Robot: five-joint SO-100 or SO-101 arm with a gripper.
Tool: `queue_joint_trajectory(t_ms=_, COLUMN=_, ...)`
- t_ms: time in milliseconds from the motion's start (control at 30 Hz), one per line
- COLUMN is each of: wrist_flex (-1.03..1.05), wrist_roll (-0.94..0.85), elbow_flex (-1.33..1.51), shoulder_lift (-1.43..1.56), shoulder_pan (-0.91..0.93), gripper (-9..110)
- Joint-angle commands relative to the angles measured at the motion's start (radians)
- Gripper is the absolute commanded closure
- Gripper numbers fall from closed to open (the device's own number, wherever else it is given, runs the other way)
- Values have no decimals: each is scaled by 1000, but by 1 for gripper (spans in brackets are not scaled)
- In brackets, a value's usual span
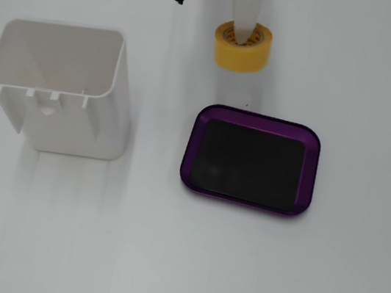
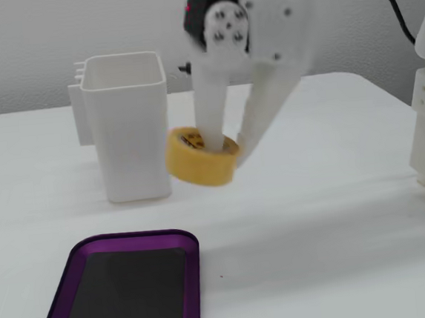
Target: Remove the yellow tape from the box.
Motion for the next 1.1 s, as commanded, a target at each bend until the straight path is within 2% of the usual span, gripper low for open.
queue_joint_trajectory(t_ms=0, wrist_flex=-130, wrist_roll=-6, elbow_flex=230, shoulder_lift=114, shoulder_pan=5, gripper=102)
queue_joint_trajectory(t_ms=333, wrist_flex=-359, wrist_roll=-6, elbow_flex=515, shoulder_lift=164, shoulder_pan=8, gripper=102)
queue_joint_trajectory(t_ms=500, wrist_flex=-365, wrist_roll=-5, elbow_flex=517, shoulder_lift=164, shoulder_pan=15, gripper=100)
queue_joint_trajectory(t_ms=633, wrist_flex=-362, wrist_roll=-5, elbow_flex=514, shoulder_lift=175, shoulder_pan=17, gripper=93)
queue_joint_trajectory(t_ms=833, wrist_flex=-163, wrist_roll=-18, elbow_flex=388, shoulder_lift=222, shoulder_pan=17, gripper=88)
queue_joint_trajectory(t_ms=1067, wrist_flex=52, wrist_roll=-18, elbow_flex=224, shoulder_lift=586, shoulder_pan=17, gripper=88)
